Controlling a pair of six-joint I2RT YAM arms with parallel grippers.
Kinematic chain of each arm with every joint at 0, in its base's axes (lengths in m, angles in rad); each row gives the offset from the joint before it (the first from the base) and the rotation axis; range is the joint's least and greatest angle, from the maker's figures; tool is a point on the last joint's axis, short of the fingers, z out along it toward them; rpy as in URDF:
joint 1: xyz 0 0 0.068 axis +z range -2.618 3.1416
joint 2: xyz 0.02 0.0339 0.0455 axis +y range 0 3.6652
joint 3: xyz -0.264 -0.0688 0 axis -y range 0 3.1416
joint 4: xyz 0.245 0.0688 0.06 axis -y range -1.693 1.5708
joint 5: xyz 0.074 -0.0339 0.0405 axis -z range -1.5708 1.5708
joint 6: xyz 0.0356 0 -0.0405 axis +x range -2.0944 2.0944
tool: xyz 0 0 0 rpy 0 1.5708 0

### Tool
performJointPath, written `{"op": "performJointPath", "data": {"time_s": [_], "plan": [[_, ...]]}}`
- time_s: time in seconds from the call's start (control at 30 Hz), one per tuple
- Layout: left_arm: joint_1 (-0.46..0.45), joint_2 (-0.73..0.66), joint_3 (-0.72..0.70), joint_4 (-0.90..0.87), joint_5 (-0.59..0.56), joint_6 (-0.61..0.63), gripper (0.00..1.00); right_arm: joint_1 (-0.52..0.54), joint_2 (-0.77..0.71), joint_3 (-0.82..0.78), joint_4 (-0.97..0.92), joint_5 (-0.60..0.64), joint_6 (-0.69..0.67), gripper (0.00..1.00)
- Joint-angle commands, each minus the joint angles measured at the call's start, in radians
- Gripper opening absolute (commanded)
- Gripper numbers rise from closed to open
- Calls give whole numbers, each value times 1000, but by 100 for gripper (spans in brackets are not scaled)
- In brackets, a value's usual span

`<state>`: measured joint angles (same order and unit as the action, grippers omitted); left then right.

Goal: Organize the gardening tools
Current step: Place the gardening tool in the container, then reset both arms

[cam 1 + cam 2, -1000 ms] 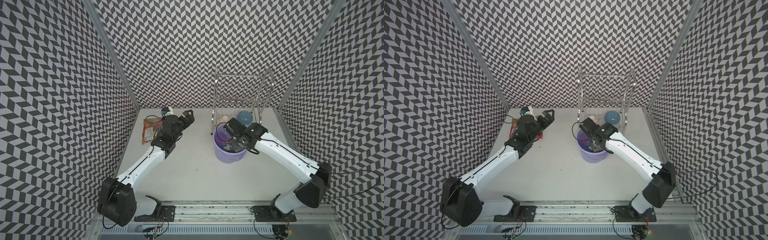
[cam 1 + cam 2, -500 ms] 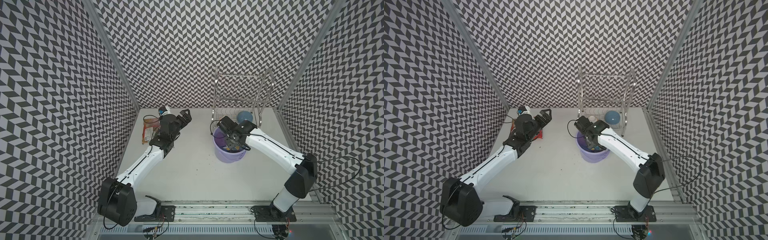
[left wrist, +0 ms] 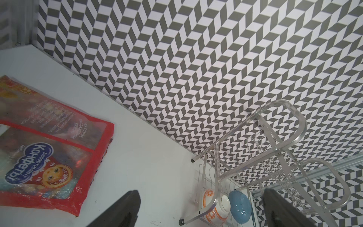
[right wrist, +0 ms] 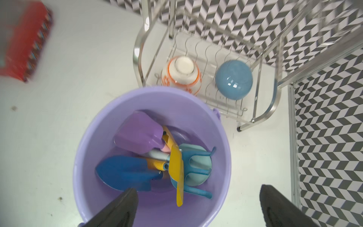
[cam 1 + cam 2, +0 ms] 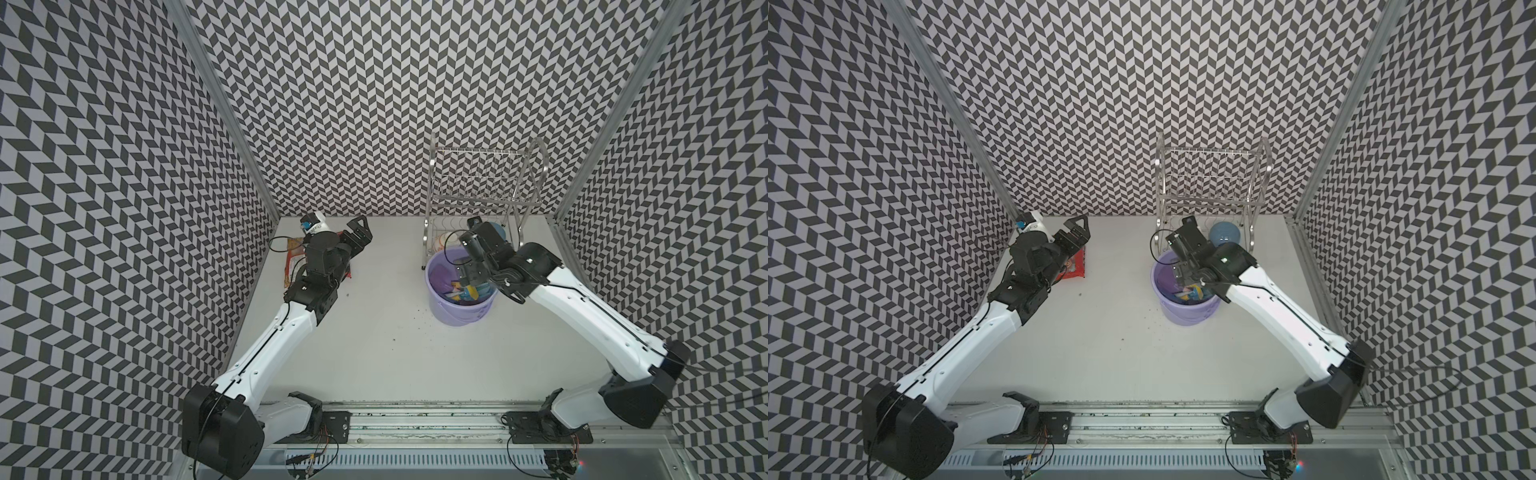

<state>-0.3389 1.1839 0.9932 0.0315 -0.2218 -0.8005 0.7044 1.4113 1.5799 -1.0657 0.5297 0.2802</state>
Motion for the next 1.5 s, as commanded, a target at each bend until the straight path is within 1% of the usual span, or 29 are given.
{"op": "performJointPath", "data": {"time_s": [0.0,0.07,0.13,0.23,0.3,0.4,0.5,0.53,0.63,0.7,0.83,0.93,1.0,1.1,1.2,1.33,1.47], "plan": [[11,-29,-14,-31,-52,47,100,-64,-107,-64,153,-2,26,100],[16,-43,-20,-37,-72,62,100,-105,-152,-93,185,-13,23,100],[21,-57,-36,-37,-99,77,100,-134,-183,-128,212,13,25,100],[29,-75,-64,-32,-139,118,100,-190,-225,-220,270,118,52,100],[33,-88,-88,-17,-169,162,100,-253,-250,-301,321,149,73,100],[36,-109,-134,16,-229,227,100,-343,-295,-437,429,135,75,100],[41,-135,-204,98,-272,299,100,-431,-341,-578,574,75,89,100],[45,-139,-228,125,-280,323,100,-444,-355,-600,602,63,106,100],[59,-133,-289,218,-287,397,100,-538,-389,-702,705,44,130,100],[71,-109,-320,275,-278,455,100,-582,-414,-801,842,23,129,100],[101,-31,-343,335,-205,546,100,-600,-466,-975,1088,-28,88,100],[114,27,-346,366,-153,606,100,-600,-484,-1077,1245,-21,40,100],[120,48,-360,397,-132,644,100,-601,-488,-1118,1302,-24,4,100],[129,57,-397,455,-116,697,100,-600,-490,-1190,1434,-38,-46,100],[141,45,-462,555,-96,749,100,-600,-498,-1294,1628,-77,-105,100],[162,44,-582,734,-53,816,100,-600,-484,-1461,1914,-152,-169,100],[203,75,-664,859,-4,825,100,-600,-408,-1499,2029,-189,-189,100]]}}
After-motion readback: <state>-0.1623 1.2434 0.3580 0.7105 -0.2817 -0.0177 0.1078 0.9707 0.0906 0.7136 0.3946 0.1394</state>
